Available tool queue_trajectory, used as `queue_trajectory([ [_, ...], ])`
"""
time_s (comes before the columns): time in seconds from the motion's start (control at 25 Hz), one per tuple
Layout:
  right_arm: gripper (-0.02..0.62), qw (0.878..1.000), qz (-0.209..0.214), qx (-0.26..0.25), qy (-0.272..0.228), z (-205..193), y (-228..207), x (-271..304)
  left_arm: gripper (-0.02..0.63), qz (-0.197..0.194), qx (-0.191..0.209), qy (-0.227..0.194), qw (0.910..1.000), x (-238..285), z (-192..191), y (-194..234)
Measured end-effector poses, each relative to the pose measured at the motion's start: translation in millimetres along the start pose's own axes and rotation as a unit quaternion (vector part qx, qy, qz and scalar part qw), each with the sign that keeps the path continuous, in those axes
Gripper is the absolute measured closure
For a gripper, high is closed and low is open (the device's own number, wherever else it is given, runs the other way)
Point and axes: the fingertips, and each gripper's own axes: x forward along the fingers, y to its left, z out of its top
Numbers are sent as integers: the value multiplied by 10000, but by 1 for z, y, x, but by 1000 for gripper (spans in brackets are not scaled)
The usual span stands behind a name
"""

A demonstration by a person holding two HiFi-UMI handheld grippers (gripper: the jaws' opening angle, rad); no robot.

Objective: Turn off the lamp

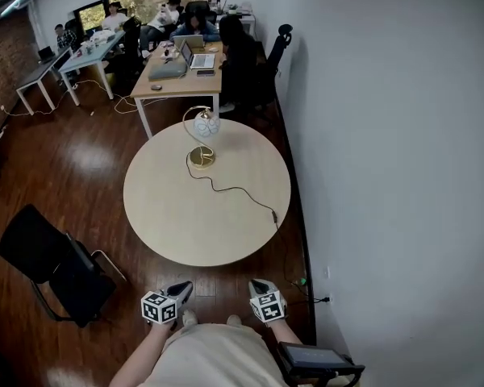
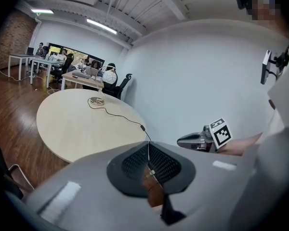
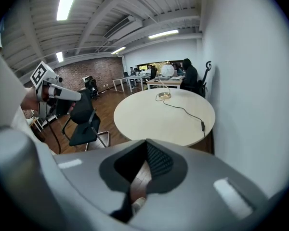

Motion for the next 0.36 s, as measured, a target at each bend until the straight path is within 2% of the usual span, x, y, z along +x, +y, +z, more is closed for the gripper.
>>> queue_trajectory([
  [0.16, 591, 10000, -17, 4, -29, 9, 9, 6, 598, -77, 9, 117, 9999, 1, -5, 8],
  [0.36, 591, 9998, 14, 164, 117, -12, 44, 4, 598, -152, -101, 261, 9995, -17, -21, 16],
])
